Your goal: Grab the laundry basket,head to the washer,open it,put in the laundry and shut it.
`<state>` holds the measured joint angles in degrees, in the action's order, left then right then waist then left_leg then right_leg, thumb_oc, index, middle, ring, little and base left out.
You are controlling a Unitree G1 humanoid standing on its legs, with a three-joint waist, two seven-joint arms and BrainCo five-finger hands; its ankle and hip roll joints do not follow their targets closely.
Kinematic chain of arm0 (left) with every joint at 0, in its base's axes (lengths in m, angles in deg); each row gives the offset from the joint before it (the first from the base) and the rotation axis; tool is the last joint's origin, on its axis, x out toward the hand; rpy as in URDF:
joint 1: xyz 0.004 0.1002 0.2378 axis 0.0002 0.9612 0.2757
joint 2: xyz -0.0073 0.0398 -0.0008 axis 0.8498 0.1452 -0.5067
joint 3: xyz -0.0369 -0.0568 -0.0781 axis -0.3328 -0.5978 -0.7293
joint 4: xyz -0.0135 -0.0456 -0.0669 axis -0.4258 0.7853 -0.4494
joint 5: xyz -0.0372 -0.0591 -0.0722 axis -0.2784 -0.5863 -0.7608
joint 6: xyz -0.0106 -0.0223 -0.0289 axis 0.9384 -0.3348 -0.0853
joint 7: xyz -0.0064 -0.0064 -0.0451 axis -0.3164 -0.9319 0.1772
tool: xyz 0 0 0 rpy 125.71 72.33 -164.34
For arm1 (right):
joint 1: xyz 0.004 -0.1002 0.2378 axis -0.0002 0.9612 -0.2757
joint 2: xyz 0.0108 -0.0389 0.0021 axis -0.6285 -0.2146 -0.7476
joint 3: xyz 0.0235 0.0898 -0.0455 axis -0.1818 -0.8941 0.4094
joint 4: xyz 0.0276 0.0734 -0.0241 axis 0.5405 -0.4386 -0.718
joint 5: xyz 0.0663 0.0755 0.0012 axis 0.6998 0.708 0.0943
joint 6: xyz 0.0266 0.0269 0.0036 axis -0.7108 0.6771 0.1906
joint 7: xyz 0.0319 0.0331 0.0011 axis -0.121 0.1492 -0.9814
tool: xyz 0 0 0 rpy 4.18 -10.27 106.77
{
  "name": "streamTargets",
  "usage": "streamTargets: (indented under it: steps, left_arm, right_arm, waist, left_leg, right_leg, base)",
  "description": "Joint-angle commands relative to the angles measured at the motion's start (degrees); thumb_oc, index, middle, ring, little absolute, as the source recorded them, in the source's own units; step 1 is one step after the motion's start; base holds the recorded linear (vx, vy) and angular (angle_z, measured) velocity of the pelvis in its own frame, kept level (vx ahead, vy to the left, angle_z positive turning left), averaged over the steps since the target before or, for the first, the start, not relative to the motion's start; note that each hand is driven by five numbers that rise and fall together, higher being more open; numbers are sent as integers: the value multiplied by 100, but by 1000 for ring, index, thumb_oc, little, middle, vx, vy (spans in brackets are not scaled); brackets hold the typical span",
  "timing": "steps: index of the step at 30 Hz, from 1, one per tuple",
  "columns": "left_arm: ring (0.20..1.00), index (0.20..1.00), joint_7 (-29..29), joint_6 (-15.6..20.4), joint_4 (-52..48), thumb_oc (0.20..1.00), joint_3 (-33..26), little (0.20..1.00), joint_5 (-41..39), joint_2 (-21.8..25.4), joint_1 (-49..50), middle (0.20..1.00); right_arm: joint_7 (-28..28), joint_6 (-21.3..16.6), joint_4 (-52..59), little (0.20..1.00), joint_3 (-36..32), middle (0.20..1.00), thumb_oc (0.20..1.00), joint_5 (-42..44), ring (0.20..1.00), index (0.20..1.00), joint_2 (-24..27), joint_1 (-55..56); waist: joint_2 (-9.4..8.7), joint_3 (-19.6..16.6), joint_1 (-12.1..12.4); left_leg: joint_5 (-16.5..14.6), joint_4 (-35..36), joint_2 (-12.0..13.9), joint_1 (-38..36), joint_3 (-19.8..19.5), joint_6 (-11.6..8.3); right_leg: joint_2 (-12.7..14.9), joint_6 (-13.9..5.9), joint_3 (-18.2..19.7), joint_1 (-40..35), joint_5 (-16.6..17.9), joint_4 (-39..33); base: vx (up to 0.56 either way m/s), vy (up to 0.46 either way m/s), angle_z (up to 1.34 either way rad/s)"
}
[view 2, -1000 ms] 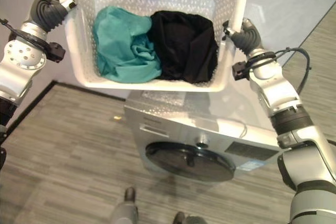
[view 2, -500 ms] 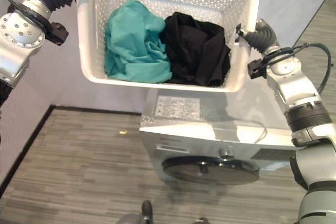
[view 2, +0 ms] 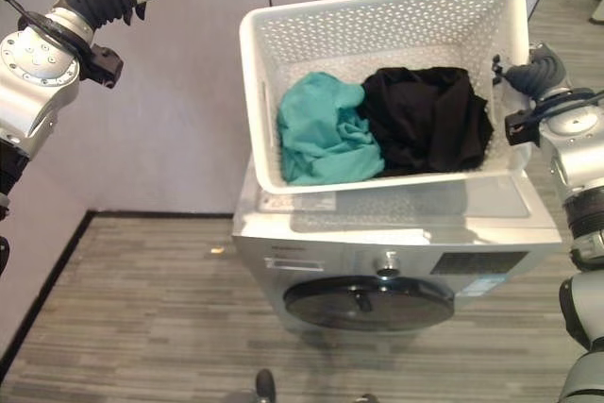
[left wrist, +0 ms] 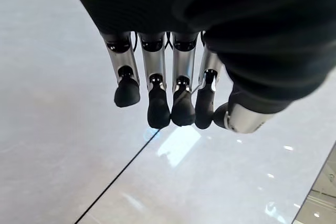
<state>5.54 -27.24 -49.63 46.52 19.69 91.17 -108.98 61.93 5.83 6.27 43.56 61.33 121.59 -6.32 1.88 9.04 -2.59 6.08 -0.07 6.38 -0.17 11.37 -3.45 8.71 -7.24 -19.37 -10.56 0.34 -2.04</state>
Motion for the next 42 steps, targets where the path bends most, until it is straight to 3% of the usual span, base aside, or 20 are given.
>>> streamTargets:
  steps: [1, 9, 10, 11, 12, 13, 14, 15, 27, 31, 34, 35, 37, 38, 42]
  left_arm:
    - [200, 200, -70, 78, 779, 200, -34, 200, -152, -246, -576, 200]
    - [200, 200, 15, 36, 883, 200, -127, 200, -153, -114, -467, 200]
    - [200, 200, 13, 34, 860, 200, -153, 200, -205, -108, -423, 200]
    - [200, 200, 13, 34, 860, 200, -151, 200, -205, -109, -425, 200]
    - [200, 200, -1, 33, 857, 200, -154, 200, -241, -139, -424, 200]
    - [460, 460, -23, 35, 879, 460, -156, 460, -250, -153, -439, 460]
    - [912, 912, -77, 39, 886, 912, -197, 912, -288, -177, -427, 912]
    - [1000, 1000, -167, 39, 925, 1000, -334, 1000, -331, -235, -357, 1000]
    - [1000, 1000, -567, 157, 809, 1000, -1034, 1000, -549, 12, 124, 1000]
    - [1000, 1000, -722, 257, 369, 1000, -1629, 1000, -563, 187, 757, 1000]
    - [1000, 1000, -1038, 446, -669, 1000, -2686, 1000, -408, 357, 1915, 1000]
    - [1000, 1000, -1048, 433, -716, 1000, -2730, 1000, -392, 353, 1975, 1000]
    - [1000, 1000, -1287, 722, -1613, 1000, -3953, 1000, -419, 207, 3288, 1000]
    - [1000, 1000, -1259, 865, -1974, 1000, -4515, 1000, -948, -13, 3997, 1000]
    - [1000, 1000, -1406, 1024, -2254, 1000, -5132, 1000, -1441, -59, 4628, 1000]
  right_arm:
    - [66, -372, -71, 200, 97, 200, 200, 87, 200, 200, 437, -802]
    - [-128, -220, -113, 200, 35, 200, 200, -286, 200, 200, 274, -304]
    - [-160, -138, -275, 241, 36, 241, 241, -506, 241, 241, 290, -225]
    - [-161, -138, -275, 335, 33, 335, 335, -507, 335, 335, 290, -222]
    - [-159, -78, -388, 570, 32, 570, 570, -597, 570, 570, 314, -210]
    - [-159, -36, -513, 762, 24, 762, 762, -675, 762, 762, 326, -209]
    - [-144, 3, -591, 1000, 8, 1000, 1000, -757, 1000, 1000, 320, -182]
    - [-120, 68, -740, 1000, -82, 1000, 1000, -873, 1000, 1000, 283, -66]
    - [325, -27, -1190, 1000, -425, 1000, 1000, -756, 1000, 1000, 99, -158]
    - [568, -203, -846, 1000, -780, 1000, 1000, -533, 1000, 1000, 106, -39]
    - [1029, -548, 8, 1000, -1779, 1000, 1000, -261, 1000, 1000, 130, 637]
    - [1036, -538, 50, 1000, -1810, 1000, 1000, -271, 1000, 1000, 129, 687]
    - [1393, -964, 903, 1000, -2878, 1000, 1000, -115, 1000, 1000, 55, 1501]
    - [1520, -1050, 1184, 1000, -3260, 1000, 1000, -134, 1000, 1000, 75, 1841]
    - [1650, -1133, 1567, 1000, -3669, 1000, 1000, -213, 1000, 1000, 74, 2208]
  waist:
    - [4, -448, 175]
    - [36, -355, 185]
    - [22, -319, 208]
    - [22, -322, 206]
    - [17, -299, 214]
    - [11, -272, 222]
    - [10, -264, 233]
    - [8, -226, 267]
    - [50, -246, 453]
    - [68, -286, 516]
    - [54, -304, 588]
    - [60, -319, 585]
    - [11, -348, 656]
    - [-7, -399, 685]
    - [-10, -465, 690]
  left_leg:
    - [-427, 167, 454, -373, -97, -354]
    - [-399, 194, 495, -329, -103, -347]
    - [-417, 150, 483, -275, -148, -336]
    - [-418, 146, 483, -269, -152, -336]
    - [-422, 116, 477, -226, -189, -331]
    - [-428, 89, 463, -178, -216, -323]
    - [-432, 83, 455, -150, -242, -317]
    - [-445, 72, 429, -110, -295, -304]
    - [-513, 205, 242, -122, -427, -214]
    - [-553, 231, 178, -158, -438, -178]
    - [-626, 244, 128, -207, -467, -164]
    - [-609, 246, 127, -192, -469, -157]
    - [-671, 287, 96, -247, -494, -157]
    - [-694, 306, 81, -276, -502, -152]
    - [-676, 330, 80, -286, -509, -144]
  right_leg:
    - [21, 21, -105, 204, -1030, 757]
    - [10, 48, -150, 292, -1053, 821]
    - [11, 52, -182, 313, -1062, 841]
    - [11, 52, -186, 315, -1063, 842]
    - [18, 60, -209, 333, -1068, 855]
    - [27, 64, -224, 351, -1073, 877]
    - [29, 71, -241, 362, -1084, 885]
    - [41, 83, -266, 373, -1113, 913]
    - [147, 29, -379, 345, -1062, 868]
    - [203, 0, -402, 294, -1030, 817]
    - [249, -21, -424, 238, -1043, 788]
    - [247, -19, -429, 245, -1020, 773]
    - [256, -33, -436, 181, -1041, 712]
    - [252, -39, -444, 135, -1029, 653]
    - [237, -29, -446, 95, -981, 574]
  base:
    - [-13, -40, 0]
    - [-2, -8, 0]
    - [0, 0, 0]
    - [0, 0, 0]
    - [-22, -5, 4]
    - [-22, -5, 6]
    - [-16, -4, 17]
    - [-6, -3, 21]
    - [11, 20, 10]
    - [33, 36, 2]
    - [13, 8, 0]
    - [0, 0, 0]
    - [41, -9, 0]
    - [51, -18, -3]
    - [-2, -3, 1]
